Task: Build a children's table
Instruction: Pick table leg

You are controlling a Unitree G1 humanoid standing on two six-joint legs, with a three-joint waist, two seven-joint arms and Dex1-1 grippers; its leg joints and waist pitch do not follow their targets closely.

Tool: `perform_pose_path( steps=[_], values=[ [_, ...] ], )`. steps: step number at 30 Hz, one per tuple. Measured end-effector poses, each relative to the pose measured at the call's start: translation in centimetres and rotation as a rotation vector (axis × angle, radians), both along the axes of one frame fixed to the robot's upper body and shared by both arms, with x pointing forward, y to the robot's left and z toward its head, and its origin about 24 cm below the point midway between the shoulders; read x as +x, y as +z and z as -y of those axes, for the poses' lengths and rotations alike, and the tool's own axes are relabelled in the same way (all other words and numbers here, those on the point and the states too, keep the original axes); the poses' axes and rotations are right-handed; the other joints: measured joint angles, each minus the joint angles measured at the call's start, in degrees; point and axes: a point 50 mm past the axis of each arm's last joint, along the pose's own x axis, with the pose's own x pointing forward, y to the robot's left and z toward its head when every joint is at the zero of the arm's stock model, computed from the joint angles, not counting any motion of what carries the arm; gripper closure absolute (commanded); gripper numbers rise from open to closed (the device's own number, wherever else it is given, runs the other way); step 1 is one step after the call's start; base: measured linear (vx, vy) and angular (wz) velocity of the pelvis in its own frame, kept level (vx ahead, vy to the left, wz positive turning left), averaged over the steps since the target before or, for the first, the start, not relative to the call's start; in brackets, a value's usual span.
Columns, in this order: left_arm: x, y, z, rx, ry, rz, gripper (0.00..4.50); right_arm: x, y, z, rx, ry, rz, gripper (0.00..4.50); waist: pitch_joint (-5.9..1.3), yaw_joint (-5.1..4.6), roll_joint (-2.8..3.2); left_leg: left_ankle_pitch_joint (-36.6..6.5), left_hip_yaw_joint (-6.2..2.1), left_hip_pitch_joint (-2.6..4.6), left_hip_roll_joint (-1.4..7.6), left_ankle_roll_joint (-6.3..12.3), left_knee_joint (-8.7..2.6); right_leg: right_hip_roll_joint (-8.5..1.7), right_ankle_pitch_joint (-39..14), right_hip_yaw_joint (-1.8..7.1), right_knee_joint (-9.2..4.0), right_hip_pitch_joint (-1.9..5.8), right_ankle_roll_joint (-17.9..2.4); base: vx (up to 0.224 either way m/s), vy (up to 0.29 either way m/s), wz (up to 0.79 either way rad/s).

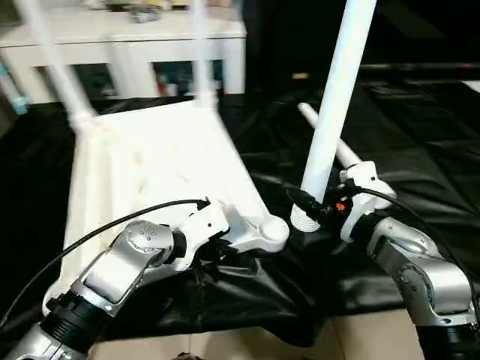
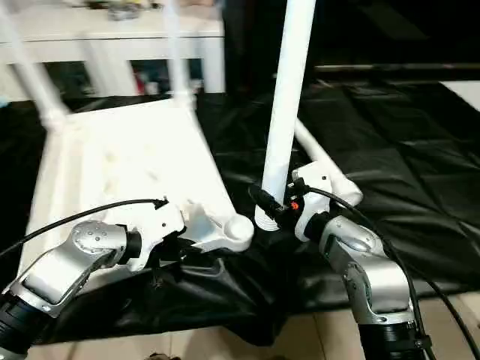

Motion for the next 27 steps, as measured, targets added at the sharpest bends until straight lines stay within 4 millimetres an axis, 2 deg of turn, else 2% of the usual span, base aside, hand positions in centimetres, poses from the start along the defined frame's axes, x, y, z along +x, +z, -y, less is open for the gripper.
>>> perform_pose_path(
  steps=[3, 6, 8, 10, 12, 17, 19, 21, 23, 25, 26, 27],
  values=[
    [0.4, -0.1, 0.4, -0.015, 0.082, 0.003, 4.5, 0.2, 0.3, -0.5, 0.004, 0.015, 0.011, 2.59, 0.05, -0.13, -0.08, 0.0, -0.11, 0.02, -0.03, 0.0, 0.0, 0.0, 0.0, -0.03, 0.0, -0.08, 0.0, 0.0, 0.0, 0.0],
    [1.0, -0.2, 0.6, -0.019, 0.176, 0.02, 4.5, 0.8, 0.8, -1.0, 0.016, 0.026, 0.024, 2.59, 0.12, -0.74, -0.19, 0.0, -0.29, 0.04, -0.06, 0.0, 0.01, 0.0, 0.0, -0.15, -0.16, -0.29, 0.0, 0.0, 0.0, 0.0],
    [1.6, -0.1, 0.3, -0.006, 0.234, 0.043, 4.5, 1.1, 0.8, -1.1, 0.019, 0.025, 0.022, 2.59, 0.14, -1.36, -0.22, 0.0, -0.49, 0.03, -0.06, -0.01, -0.06, 0.0, 0.0, -0.53, -0.57, -0.34, 0.0, 0.0, 0.0, 0.0],
    [1.9, -0.1, -0.4, 0.009, 0.275, 0.058, 4.5, 1.1, 0.5, -1.1, 0.019, 0.021, 0.01, 2.59, 0.15, -1.6, -0.22, 0.0, -0.78, 0.0, -0.04, -0.02, -0.1, -0.12, 0.0, -1.34, -0.97, -0.34, 0.0, 0.0, 0.0, 0.0],
    [2.0, 0.0, -0.6, 0.016, 0.287, 0.066, 4.5, 1.2, 0.4, -1.1, 0.022, 0.021, 0.004, 2.59, 0.18, -1.57, -0.27, 0.0, -1.05, 0.01, -0.04, -0.02, -0.09, -0.12, 0.0, -1.49, -1.1, -0.32, 0.0, 0.0, 0.0, 0.0],
    [2.2, -0.2, -0.9, 0.045, 0.259, 0.136, 4.5, 1.7, 0.9, -1.6, 0.032, 0.03, 0.023, 2.59, 0.21, -1.36, -0.3, 0.0, -1.09, 0.03, -0.04, -0.02, -0.14, -0.12, 0.0, -1.52, -1.3, -0.26, 0.0, 0.0, 0.0, 0.0],
    [2.5, -0.3, -1.5, 0.064, 0.254, 0.176, 4.04, 1.7, 0.9, -1.6, 0.031, 0.029, 0.028, 2.59, 0.26, -1.38, -0.22, 0.0, -1.14, 0.04, -0.04, -0.02, -0.18, -0.12, 0.0, -1.61, -1.43, -0.26, 0.0, 0.0, 0.0, 0.0],
    [2.8, 0.2, -1.9, 0.019, 0.256, 0.202, 3.88, 1.7, 0.9, -1.5, 0.03, 0.027, 0.029, 2.59, 0.44, -1.42, -0.24, 0.0, -1.27, 0.04, -0.04, -0.02, -0.21, -0.11, 0.0, -1.88, -1.72, -0.22, 0.0, 0.0, 0.0, 0.0],
    [3.1, 1.6, -1.9, -0.04, 0.256, 0.263, 3.73, 1.7, 0.9, -1.6, 0.03, 0.028, 0.029, 2.59, 0.53, -1.47, -0.16, 0.0, -1.79, 0.18, 0.16, -0.03, -0.23, -0.12, 0.0, -2.92, -2.36, 0.29, 0.0, 0.0, 0.0, 0.0],
    [3.3, 3.1, -1.9, -0.103, 0.265, 0.311, 3.52, 1.7, 0.9, -1.6, 0.031, 0.028, 0.028, 2.59, 0.83, -1.48, 0.1, 0.0, -1.73, 0.81, 0.41, -0.04, -0.87, -0.12, -0.3, -3.63, -2.95, 1.19, -0.5, -0.034, -0.001, -0.01],
    [3.3, 3.7, -1.9, -0.128, 0.266, 0.327, 3.45, 1.7, 0.9, -1.5, 0.032, 0.026, 0.028, 2.59, 1.11, -0.7, 0.05, 0.0, -1.17, 0.98, 0.55, -0.04, -1.42, -0.31, -1.7, -3.72, -0.61, 1.44, -1.7, -0.068, -0.002, -0.03],
    [3.3, 4.4, -1.7, -0.159, 0.254, 0.341, 3.45, 1.6, 0.7, -1.3, 0.031, 0.018, 0.025, 2.59, 1.14, 0.12, -0.42, 0.0, -0.08, 1.16, 0.65, -0.04, -1.55, -0.52, -3.9, -3.42, 3.74, 1.47, -3.0, -0.075, -0.049, 0.13]
  ],
)
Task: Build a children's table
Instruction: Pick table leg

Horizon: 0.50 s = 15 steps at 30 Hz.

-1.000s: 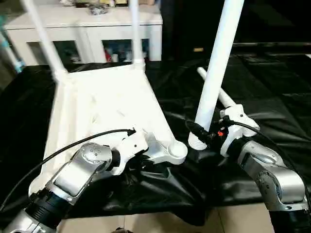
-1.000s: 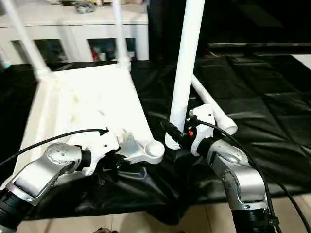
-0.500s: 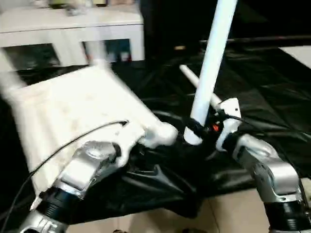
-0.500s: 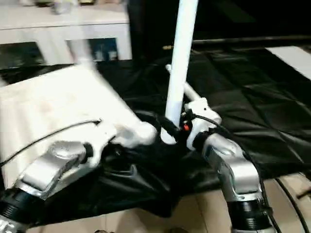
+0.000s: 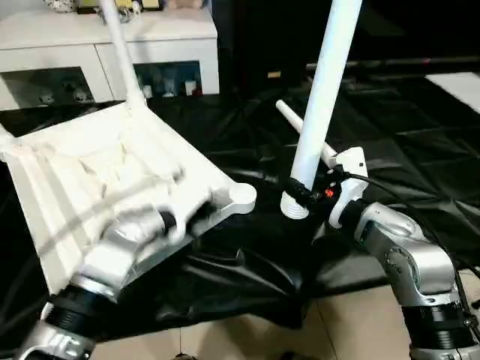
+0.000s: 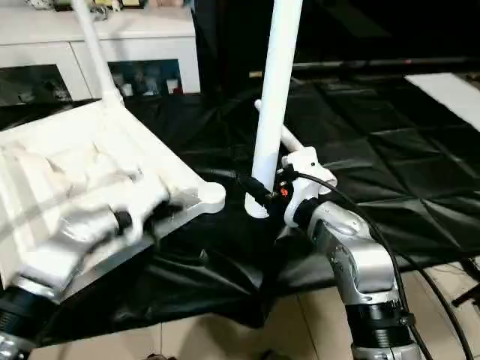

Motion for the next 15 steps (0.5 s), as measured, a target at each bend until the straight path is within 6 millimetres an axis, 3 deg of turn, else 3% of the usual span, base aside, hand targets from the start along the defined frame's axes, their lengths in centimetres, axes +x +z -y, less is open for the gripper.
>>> perform_pose_path(
  steps=[1, 2, 3, 4, 5, 7, 9, 12, 13, 15],
  values=[
    [-0.2, 1.1, 0.3, -0.049, -0.022, 0.029, 3.41, 0.1, 0.1, 0.2, -0.006, -0.009, 0.001, 2.59, -0.64, 1.83, -2.44, -0.1, 2.7, 0.47, 0.07, -0.02, 0.23, 0.38, -1.4, 2.75, 3.24, -0.16, 2.2, 0.011, -0.14, 0.1],
    [-0.6, 1.3, 0.2, -0.082, -0.028, 0.03, 3.41, 0.1, 0.2, 0.2, -0.01, -0.011, 0.008, 2.59, -0.33, 2.91, -2.24, -1.7, 2.3, 0.15, -0.09, -0.52, 2.54, 0.37, -1.4, 3.18, 3.6, -1.15, 2.3, 0.011, -0.14, 0.1],
    [-1.2, 1.1, -0.1, -0.122, -0.023, 0.013, 3.41, 0.2, 0.3, 0.1, -0.018, -0.015, 0.009, 2.59, -0.32, 3.71, -1.75, -3.2, -0.18, -0.17, -0.58, -0.35, 6.61, 0.81, -1.4, 3.14, 3.46, -1.47, 2.3, 0.017, -0.116, -0.08],
    [-1.5, 1.2, -0.3, -0.172, -0.001, 0.004, 3.41, 0.1, 0.4, 0.2, -0.032, -0.037, 0.018, 2.59, -0.43, 3.96, -0.96, -4.9, -3.1, 0.27, -2.63, -0.57, 8.38, 1.0, -1.4, 3.34, 3.27, -1.45, 2.3, 0.0, 0.0, 0.0],
    [-1.3, 1.9, -0.4, -0.199, 0.019, 0.025, 3.41, 0.2, 0.3, 0.5, -0.047, -0.062, 0.019, 2.59, -0.62, 3.86, -0.5, -6.1, -3.03, 0.85, -3.13, -1.38, 6.28, 1.26, -1.2, 3.54, 2.91, -1.93, 2.2, 0.0, 0.0, 0.0],
    [-0.8, 3.1, -1.4, -0.253, 0.173, 0.106, 3.41, 0.3, -0.1, 0.9, -0.105, -0.127, -0.006, 2.59, -0.54, 3.08, -0.76, -4.2, -1.65, 0.35, -2.21, -1.12, 4.29, 1.99, 1.5, 3.82, 0.35, -1.84, 0.8, -0.04, -0.038, 0.33],
    [-0.7, 3.5, -3.2, -0.295, 0.391, 0.175, 3.41, 0.4, -0.1, 1.0, -0.14, -0.193, 0.023, 2.59, -0.53, 2.85, -0.67, -4.0, -1.43, 0.42, -1.7, -0.98, 4.18, 2.24, 3.0, 3.58, -0.73, -1.28, 0.9, -0.038, -0.018, 0.15],
    [-2.0, 2.0, -5.0, -0.256, 0.615, 0.201, 3.41, 0.0, 0.7, 1.2, -0.175, -0.244, 0.115, 2.59, -0.54, 2.16, -0.82, -4.0, -1.46, 0.56, -1.61, -1.02, 3.43, 2.43, 2.8, 3.49, -1.5, -1.07, 1.3, 0.0, 0.0, 0.0],
    [-2.7, 1.0, -5.2, -0.219, 0.671, 0.187, 3.41, -0.2, 0.6, 1.0, -0.164, -0.251, 0.119, 2.59, -0.54, 1.71, -0.85, -3.9, -1.52, 0.54, -1.57, -1.12, 3.21, 2.51, 2.8, 3.41, -1.73, -1.03, 1.4, 0.0, 0.0, 0.0],
    [-3.3, -0.3, -4.8, -0.184, 0.711, 0.164, 3.41, -0.5, -0.1, 0.6, -0.168, -0.253, 0.101, 2.59, -0.46, 0.79, -0.71, -3.8, -3.78, -0.72, -1.88, -1.17, 3.19, 1.92, 2.8, 0.91, -2.3, -0.4, 1.3, -0.004, -0.02, 0.17]
  ],
)
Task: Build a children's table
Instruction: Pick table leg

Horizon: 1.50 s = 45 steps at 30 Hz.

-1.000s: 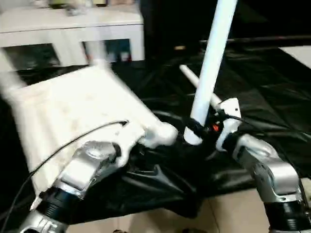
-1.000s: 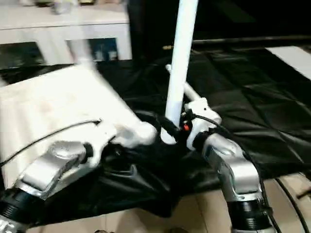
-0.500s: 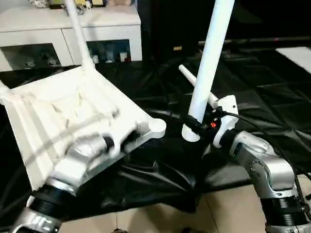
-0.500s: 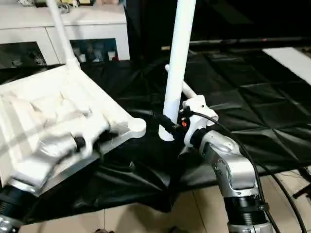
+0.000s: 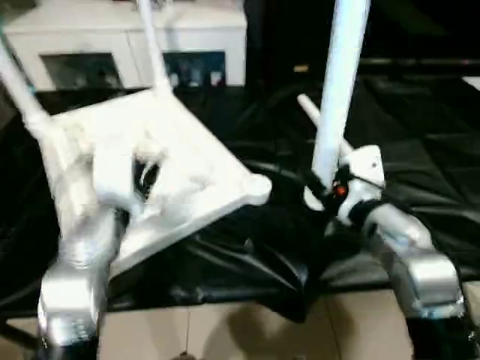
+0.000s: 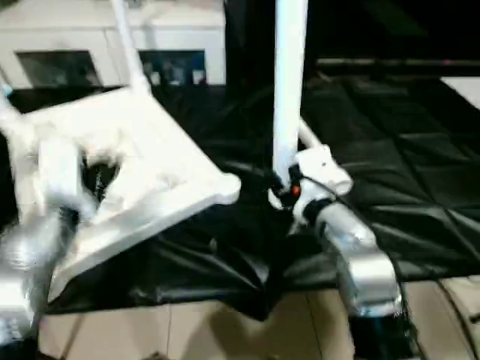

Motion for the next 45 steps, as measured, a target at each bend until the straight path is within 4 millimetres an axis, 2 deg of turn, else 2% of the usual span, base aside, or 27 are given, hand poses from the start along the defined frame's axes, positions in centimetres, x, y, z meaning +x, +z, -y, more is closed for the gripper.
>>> perform_pose_path(
  steps=[1, 3, 4, 5, 7, 8, 9, 10, 11, 12, 13, 14, 15, 16, 17, 18, 19, 20, 21, 23, 25, 28, 32, 38, 41, 43, 45],
  values=[
    [-0.2, -0.4, 0.3, 0.001, 0.021, -0.008, 3.41, -0.1, -0.4, -0.5, -0.006, 0.01, -0.014, 2.59, -0.01, -0.78, 0.22, 0.1, -1.87, -0.51, 0.07, -0.22, 0.01, 0.08, 0.3, -1.67, -0.5, 0.42, -1.0, 0.042, -0.075, 0.62],
    [-0.2, -0.6, 0.5, -0.012, 0.07, 0.0, 3.41, -0.1, -0.7, -1.4, 0.016, 0.026, -0.024, 2.59, 0.28, -1.45, 0.71, 1.0, -5.18, -0.8, -0.06, -0.93, -0.01, 0.87, -0.8, -3.44, 0.74, 0.95, -4.3, 0.037, -0.099, 0.56],
    [-0.2, -0.6, 0.7, -0.022, 0.091, 0.006, 3.41, -0.1, -0.7, -2.0, 0.025, 0.041, -0.024, 2.59, 0.23, -1.62, 0.48, 1.2, -7.24, -0.81, -0.57, -1.32, -0.14, 1.34, -2.4, -3.7, 2.49, 1.02, -6.8, 0.004, -0.18, 0.55],
    [-0.2, -0.6, 0.8, -0.031, 0.101, 0.008, 3.41, 0.0, -0.6, -2.2, 0.025, 0.047, -0.019, 2.59, 0.16, -1.58, 0.13, 1.5, -8.78, -0.7, -1.17, -1.81, -0.44, 1.72, -3.5, -3.55, 3.52, 0.99, -8.0, 0.004, -0.18, 0.55],
    [-0.2, -0.7, 1.2, -0.048, 0.114, 0.014, 3.41, 0.5, 0.0, -1.9, 0.029, 0.024, 0.007, 2.59, -0.04, -0.94, -0.7, 1.5, -10.95, -0.81, -2.26, -2.01, -1.9, 2.28, -4.6, -3.7, 4.49, 1.01, -7.9, -0.012, -0.248, 0.68],
    [-0.1, -0.6, 1.5, -0.049, 0.111, 0.022, 3.41, 0.8, 0.1, -1.5, 0.04, -0.001, 0.016, 2.59, -0.02, -0.63, -1.17, 0.8, -10.21, -0.92, -2.04, -1.23, -0.21, 2.67, -4.7, -4.26, 4.19, 0.64, -7.7, -0.023, -0.263, 0.69],
    [-0.1, -0.6, 1.6, -0.051, 0.114, 0.022, 3.41, 1.1, 0.1, -1.2, 0.063, -0.03, 0.009, 2.59, 0.32, 0.33, -1.82, -1.5, -5.36, -1.8, -0.81, 1.96, 7.31, 2.88, -4.8, -4.24, 4.2, 0.59, -7.3, -0.068, -0.272, 0.49],
    [-0.2, -0.7, 1.6, -0.05, 0.127, 0.02, 3.41, 1.2, 0.0, -1.0, 0.088, -0.05, -0.003, 2.59, 0.21, 1.04, -3.03, -3.7, -1.06, -1.06, -1.75, 5.37, 12.82, 3.26, -4.8, -3.51, 3.71, 1.23, -6.9, -0.002, -0.256, 0.18],
    [-0.1, -0.6, 1.7, -0.058, 0.122, 0.028, 3.41, 1.2, 0.1, -0.7, 0.08, -0.053, 0.001, 2.59, 0.02, 1.4, -3.23, -4.6, 0.39, 0.74, -3.67, 7.0, 11.91, 3.81, -4.2, -3.38, 2.86, 1.13, -6.7, -0.002, -0.256, 0.18],
    [0.1, -0.2, 2.0, -0.07, 0.108, 0.039, 3.41, 1.2, 0.1, -0.4, 0.072, -0.06, 0.002, 2.59, -0.06, 1.4, -3.15, -6.9, 1.21, 2.68, -5.12, 8.24, 8.51, 5.34, -3.2, -2.76, 1.68, 1.03, -6.8, 0.039, -0.25, 0.33],
    [0.3, 0.2, 2.2, -0.08, 0.093, 0.055, 3.41, 1.2, 0.1, -0.1, 0.07, -0.069, 0.001, 2.59, -0.06, 1.67, -2.8, -9.3, 1.23, 3.72, -6.04, 7.88, 4.95, 7.46, -1.8, -2.1, -0.04, 0.94, -6.9, -0.017, -0.26, 0.56],
    [0.2, 0.1, 2.1, -0.082, 0.093, 0.051, 3.41, 1.1, -0.1, -0.1, 0.071, -0.067, -0.005, 2.59, -0.17, 2.26, -2.54, -8.3, 0.65, 4.03, -5.06, 6.38, 3.81, 8.31, -0.7, -2.11, -1.41, 0.95, -5.7, -0.017, -0.26, 0.56],
    [0.1, -0.1, 1.7, -0.078, 0.099, 0.044, 3.41, 1.0, -0.2, -0.4, 0.079, -0.054, -0.009, 2.59, -0.41, 2.18, -2.16, -7.7, 0.74, 3.86, -3.94, 5.14, 3.4, 8.24, -1.3, -2.24, -0.23, 0.04, -2.3, -0.006, -0.244, 0.32],
    [0.1, 0.0, 1.2, -0.066, 0.11, 0.048, 3.41, 0.8, -0.3, -1.4, 0.1, -0.022, -0.01, 2.59, -0.74, 1.96, -2.58, -7.2, 1.25, 3.53, -3.85, 4.33, 3.55, 5.42, -2.7, -0.15, 4.07, -2.23, -0.5, -0.002, -0.102, 0.26],
    [0.2, 0.1, 0.9, -0.064, 0.12, 0.053, 3.41, 0.6, -0.4, -2.0, 0.102, 0.006, -0.013, 2.59, -0.85, 1.77, -3.03, -7.1, 1.97, 3.13, -4.27, 3.53, 4.46, 2.13, -3.1, 2.23, 4.79, -3.11, -1.6, -0.002, -0.102, 0.26],
    [0.2, 0.2, 1.0, -0.066, 0.117, 0.058, 3.41, 0.4, -0.6, -2.1, 0.102, 0.011, -0.021, 2.59, -0.79, 2.15, -3.09, -7.2, 1.88, 2.49, -4.37, 3.66, 5.28, 0.17, -2.4, 3.05, 5.53, -3.78, -0.5, -0.096, 0.15, 0.38],
    [0.2, 0.1, 1.0, -0.07, 0.111, 0.057, 3.41, 0.2, -1.1, -2.1, 0.104, 0.006, -0.038, 2.59, -0.7, 2.51, -3.01, -7.4, 1.23, 2.82, -3.88, 3.65, 4.83, 0.32, -2.4, 3.19, 5.14, -3.56, -0.6, -0.152, 0.1, 0.3],
    [0.1, 0.0, 1.1, -0.074, 0.104, 0.053, 3.41, 0.1, -1.2, -2.0, 0.106, 0.003, -0.042, 2.59, -0.44, 2.62, -2.98, -7.1, 1.05, 3.62, -3.53, 3.04, 3.78, 0.73, -2.1, 2.87, 4.32, -2.88, -1.0, -0.152, 0.1, 0.3],
    [0.0, -0.1, 1.1, -0.074, 0.101, 0.046, 3.41, 0.1, -1.2, -2.1, 0.114, 0.003, -0.044, 2.59, -0.22, 2.53, -2.97, -6.5, 1.13, 4.26, -3.1, 2.06, 2.68, 0.93, -2.0, 2.48, 3.58, -2.17, -1.3, -0.081, -0.118, 0.19],
    [0.0, -0.1, 1.0, -0.073, 0.097, 0.045, 3.41, 0.1, -1.1, -2.2, 0.124, 0.002, -0.041, 2.59, 0.32, 1.93, -2.68, -6.3, 1.61, 6.2, -2.15, 1.11, 1.09, 1.7, -2.2, 2.24, 2.21, -0.49, -1.6, -0.049, -0.139, 0.11],
    [0.0, -0.1, 0.9, -0.064, 0.09, 0.046, 3.41, 0.0, -1.2, -2.3, 0.13, 0.003, -0.042, 2.59, 0.51, 0.95, -2.41, -6.3, 1.73, 7.26, -1.56, 1.11, -0.02, 1.73, -2.2, 1.09, 0.72, 0.78, -1.7, -0.018, -0.046, 0.02],
    [0.0, -0.1, 0.8, -0.061, 0.079, 0.044, 3.41, -0.1, -1.3, -2.3, 0.134, 0.002, -0.047, 2.59, 0.54, -0.09, -2.27, -6.3, 1.72, 8.24, -0.79, 1.1, -0.92, 1.61, -2.3, -0.47, -0.94, 2.28, -1.8, 0.0, 0.0, 0.0],
    [0.0, -0.1, 1.0, -0.063, 0.067, 0.041, 3.41, -0.2, -1.4, -2.3, 0.134, -0.005, -0.051, 2.59, 0.46, -1.11, -2.35, -5.9, 1.83, 8.61, -0.63, 0.43, -0.91, 1.6, -1.7, -0.69, -1.21, 2.85, -2.7, 0.0, 0.0, 0.0],
    [0.0, -0.2, 1.1, -0.061, 0.063, 0.04, 3.41, -0.2, -1.5, -2.3, 0.136, -0.007, -0.052, 2.59, 0.19, -0.46, -2.45, -6.4, 1.99, 8.51, -0.83, 0.5, -1.11, 1.59, -2.0, -0.45, -1.14, 3.04, -3.7, 0.109, 0.03, 0.08],
    [0.0, -0.2, 1.1, -0.06, 0.065, 0.04, 3.41, -0.2, -1.5, -2.5, 0.137, -0.002, -0.053, 2.59, 0.14, -0.25, -2.5, -7.2, 1.91, 8.42, -1.16, 1.68, -1.03, 1.54, -3.4, -0.4, -0.57, 3.02, -5.7, 0.132, 0.041, 0.1],
    [0.0, -0.1, 1.1, -0.062, 0.064, 0.04, 3.41, -0.2, -1.5, -2.5, 0.137, -0.003, -0.053, 2.59, 0.09, -0.08, -2.57, -7.8, 1.79, 8.19, -1.62, 2.73, -0.55, 1.49, -4.3, 0.1, -0.12, 3.1, -6.1, 0.11, 0.054, 0.16],
    [0.0, -0.1, 1.1, -0.062, 0.063, 0.041, 3.41, -0.2, -1.5, -2.3, 0.137, -0.01, -0.052, 2.59, -0.01, 0.3, -2.44, -8.2, 1.07, 7.27, -1.81, 3.34, 0.81, 1.76, -4.8, 1.12, 0.01, 3.24, -5.5, 0.097, 0.058, 0.2]
  ],
)
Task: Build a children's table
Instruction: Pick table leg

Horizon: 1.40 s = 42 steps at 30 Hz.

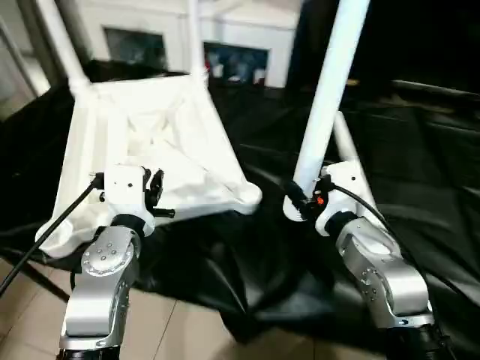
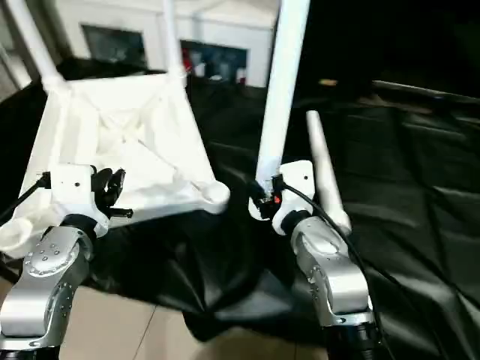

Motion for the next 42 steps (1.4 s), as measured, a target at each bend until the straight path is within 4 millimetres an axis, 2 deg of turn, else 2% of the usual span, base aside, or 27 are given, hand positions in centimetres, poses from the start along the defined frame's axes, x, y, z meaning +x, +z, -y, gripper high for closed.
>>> perform_pose_path(
  steps=[1, 2, 3, 4, 5, 6, 7, 8, 9, 10, 11, 12, 13, 14, 15, 16, 17, 18, 19, 20, 22, 26, 27, 32, 36, 38, 42],
  values=[
    [0.0, 0.0, 0.0, 0.0, 0.0, 0.0, 3.41, 0.0, 0.0, 0.0, 0.0, -0.006, 0.0, 2.59, -0.04, 0.29, 0.06, -0.1, -0.36, -0.15, 0.01, -0.04, 0.21, 0.1, -0.3, 0.23, 0.12, 0.11, -0.3, 0.084, 0.049, 0.25],
    [0.0, 0.0, -0.1, 0.002, 0.002, 0.0, 3.41, 0.0, 0.0, 0.0, 0.001, -0.006, 0.001, 2.59, -0.16, 0.06, 0.18, -0.4, -0.88, 0.54, 0.01, -0.63, -0.18, 0.16, -0.5, -0.02, 1.01, -0.44, -0.7, 0.084, 0.049, 0.25],
    [-0.1, -0.1, -0.4, 0.007, 0.01, -0.005, 3.41, 0.1, 0.1, -0.4, 0.006, 0.003, 0.003, 2.59, -0.28, -0.07, 0.12, -0.7, -1.39, 0.96, -0.3, -2.16, -0.54, -0.36, -0.5, -0.28, 3.01, -1.79, -1.0, 0.067, 0.016, 0.18],
    [-0.2, -0.2, -1.0, 0.012, 0.031, -0.01, 3.41, 0.0, 0.3, -1.0, 0.021, 0.018, 0.009, 2.59, -0.49, -0.64, -0.22, -1.1, -1.86, 1.33, -1.2, -1.91, -0.39, -1.64, -0.3, -0.81, 5.73, -3.52, -0.6, 0.0, 0.0, 0.0],
    [-0.2, 0.0, -1.2, 0.019, 0.034, -0.006, 3.41, -0.1, 0.3, -1.0, 0.024, 0.02, 0.012, 2.59, -0.83, -0.98, -0.78, -1.6, -1.84, 1.45, -1.96, -1.49, -0.29, -2.72, -0.1, -0.93, 5.14, -4.57, -0.3, 0.0, 0.0, 0.0],
    [-0.1, 0.1, -1.1, 0.019, 0.033, 0.0, 3.41, 0.0, 0.4, -0.9, 0.02, 0.015, 0.017, 2.59, -1.1, -1.28, -1.49, -2.1, -1.64, 1.48, -2.94, -1.37, 0.25, -3.47, 0.4, -0.29, 3.89, -4.67, 2.3, 0.0, 0.0, 0.0],
    [0.0, 0.2, -0.7, 0.005, 0.024, 0.004, 3.41, -0.1, 0.3, -0.2, 0.009, -0.007, 0.013, 2.59, -0.9, -1.15, -1.24, -2.9, -1.54, 1.15, -3.19, 0.27, 2.06, -3.2, 0.0, 1.06, 3.87, -3.42, 5.2, 0.033, 0.03, 0.27],
    [0.2, 0.1, 0.1, -0.004, -0.007, 0.004, 3.41, -0.1, 0.1, 0.3, 0.002, -0.025, 0.006, 2.59, -0.72, -0.7, -0.88, -2.7, -1.75, 0.53, -2.84, 2.59, 4.74, -2.72, -0.2, 1.73, 3.35, -2.35, 4.9, 0.033, 0.03, 0.27],
    [0.2, 0.1, 0.7, -0.008, -0.033, 0.002, 3.41, -0.1, 0.0, 1.0, -0.006, -0.048, 0.003, 2.59, -0.68, -0.08, -0.57, -2.3, -1.85, -0.79, -2.54, 2.67, 7.39, -2.4, -0.2, 1.81, 2.61, -1.34, 4.8, 0.039, 0.055, 0.3],
    [0.2, 0.1, 0.8, -0.008, -0.038, 0.002, 3.41, -0.1, 0.1, 1.2, -0.004, -0.061, 0.008, 2.59, -0.73, 0.55, -0.11, -2.0, -2.12, -2.04, -2.28, 1.99, 8.65, -2.0, -0.1, 1.74, 1.92, -0.4, 4.7, 0.0, 0.0, 0.0],
    [0.2, 0.2, 0.6, -0.002, -0.033, 0.004, 3.41, 0.0, 0.3, 1.2, -0.001, -0.06, 0.016, 2.59, -0.65, 1.19, 0.78, -1.0, -2.44, -3.41, -1.45, 0.2, 7.38, -1.37, -0.1, 1.38, 1.27, 0.83, 4.6, 0.0, 0.0, 0.0],
    [0.2, 0.2, 0.4, 0.001, -0.028, 0.006, 3.41, 0.1, 0.5, 1.0, 0.001, -0.054, 0.023, 2.59, -0.72, 1.48, 1.97, -0.1, -2.46, -4.18, -0.11, -1.05, 4.03, -0.44, -0.2, 0.76, 1.21, 1.35, 4.5, 0.0, 0.0, 0.0],
    [0.1, 0.1, -0.1, 0.012, -0.015, -0.002, 3.41, 0.0, 0.4, 0.7, 0.013, -0.052, 0.019, 2.59, -0.38, 1.19, 3.29, 2.2, -2.48, -4.49, 0.8, -2.02, 4.1, -0.15, -0.8, -0.32, 1.38, 1.84, 4.2, 0.094, 0.056, 0.04],
    [0.0, 0.0, -0.6, 0.016, 0.007, -0.007, 3.41, -0.1, 0.3, -0.3, 0.027, -0.025, 0.016, 2.59, -0.43, 0.32, 2.92, 1.9, -2.68, -3.94, 0.38, -1.43, 3.64, -0.35, -1.6, -0.52, 2.21, 1.42, 2.1, 0.094, 0.056, 0.04],
    [0.0, -0.1, -1.0, 0.017, 0.019, -0.009, 3.41, -0.2, 0.3, -0.9, 0.032, -0.004, 0.015, 2.59, -0.49, 0.01, 2.61, 2.1, -2.64, -3.59, 0.07, -1.09, 3.28, -0.53, -2.3, -0.4, 3.94, 0.82, 1.0, 0.115, 0.047, 0.12],
    [0.0, 0.1, -1.1, 0.016, 0.021, -0.004, 3.41, -0.2, 0.4, -1.0, 0.031, 0.0, 0.017, 2.59, -0.54, -0.41, 2.57, 1.9, -2.61, -3.39, -0.13, -0.76, 3.24, -0.63, -2.2, -0.65, 5.81, -0.36, 1.5, 0.065, 0.032, 0.13],
    [0.1, 0.2, -1.0, 0.015, 0.018, 0.001, 3.41, -0.1, 0.4, -0.8, 0.028, -0.009, 0.018, 2.59, -0.76, -0.66, 2.21, 1.9, -2.32, -3.43, -0.55, -0.57, 3.22, -1.08, -1.7, -0.55, 5.66, -1.37, 2.1, 0.065, 0.032, 0.13],
    [0.1, 0.3, -1.0, 0.018, 0.017, 0.005, 3.41, -0.1, 0.5, -0.5, 0.026, -0.018, 0.021, 2.59, -1.21, -0.81, 1.22, 1.8, -1.85, -3.75, -1.27, -0.38, 3.56, -1.82, -0.1, 0.1, 3.76, -2.2, 2.2, 0.0, 0.0, 0.0],
    [0.2, 0.3, -0.8, 0.016, 0.013, 0.007, 3.41, -0.1, 0.6, -0.2, 0.021, -0.027, 0.025, 2.59, -1.43, -0.92, 0.55, 1.7, -1.71, -4.31, -1.74, -0.24, 4.09, -2.62, 0.8, 0.6, 3.72, -2.34, 6.9, 0.0, 0.0, 0.0],
    [0.2, 0.1, -0.3, 0.01, -0.013, 0.0, 3.41, 0.0, 0.5, 0.4, 0.014, -0.047, 0.021, 2.59, -1.44, -0.78, 0.58, 2.0, -1.69, -5.06, -1.88, -0.53, 3.68, -2.55, 1.0, 0.83, 3.91, -2.82, 6.8, 0.0, 0.0, 0.0],
    [0.2, 0.0, 0.8, -0.013, -0.098, -0.008, 3.41, 0.0, 0.5, 0.9, 0.011, -0.067, 0.022, 2.59, -1.44, -0.81, 0.54, 3.0, -1.78, -5.43, -1.89, -1.47, 2.61, -2.26, 1.4, 1.06, 3.55, -3.44, 6.6, -0.007, -0.063, 0.04],
    [-0.1, -0.1, 2.1, -0.009, -0.282, -0.022, 3.41, 0.0, 0.5, 1.0, 0.014, -0.058, 0.024, 2.59, -1.39, -0.62, 0.57, 3.3, -1.79, -5.17, -1.41, -1.72, 1.88, -1.87, 1.3, 0.83, 3.0, -3.25, 5.5, -0.002, -0.015, 0.0],
    [-0.1, -0.2, 2.5, -0.006, -0.351, -0.034, 3.23, 0.0, 0.6, 1.0, 0.014, -0.049, 0.025, 2.59, -1.35, -0.59, 0.64, 3.4, -1.64, -5.12, -1.06, -1.76, 1.84, -1.76, 1.5, 0.62, 2.73, -3.06, 5.2, 0.0, 0.0, 0.0],
    [-0.2, -1.0, 4.6, -0.002, -0.659, -0.131, 2.79, 0.3, 1.1, 1.9, -0.002, -0.04, 0.041, 2.59, -0.85, -0.63, 0.78, 4.0, -0.1, -4.61, 0.35, -2.53, 1.71, -1.68, 1.8, 0.17, 2.58, -2.36, 4.8, -0.022, -0.007, 0.04],
    [0.9, -1.6, 5.6, 0.091, -0.824, -0.199, 2.63, 0.3, 1.2, 2.5, -0.016, -0.04, 0.045, 2.59, -0.71, -0.6, 0.97, 4.9, 1.0, -4.56, 1.02, -2.87, 0.96, -1.69, 2.1, 0.22, 2.48, -2.34, 4.7, 0.0, 0.0, 0.0],
    [1.6, -1.8, 5.9, 0.144, -0.896, -0.237, 2.63, 0.3, 1.3, 2.9, -0.03, -0.038, 0.047, 2.59, -0.71, -0.55, 1.0, 5.4, 1.13, -4.57, 1.09, -2.97, 0.38, -1.64, 2.3, 0.18, 2.14, -2.35, 4.7, 0.0, 0.0, 0.0],
    [2.5, -2.3, 5.6, 0.241, -1.011, -0.332, 2.63, 0.3, 1.4, 3.1, -0.041, -0.033, 0.048, 2.59, -0.68, -0.59, 1.23, 6.1, 1.15, -4.7, 1.5, -3.06, -0.04, -1.26, 2.6, 0.03, 1.71, -2.42, 4.6, 0.0, 0.0, 0.0]
  ],
)
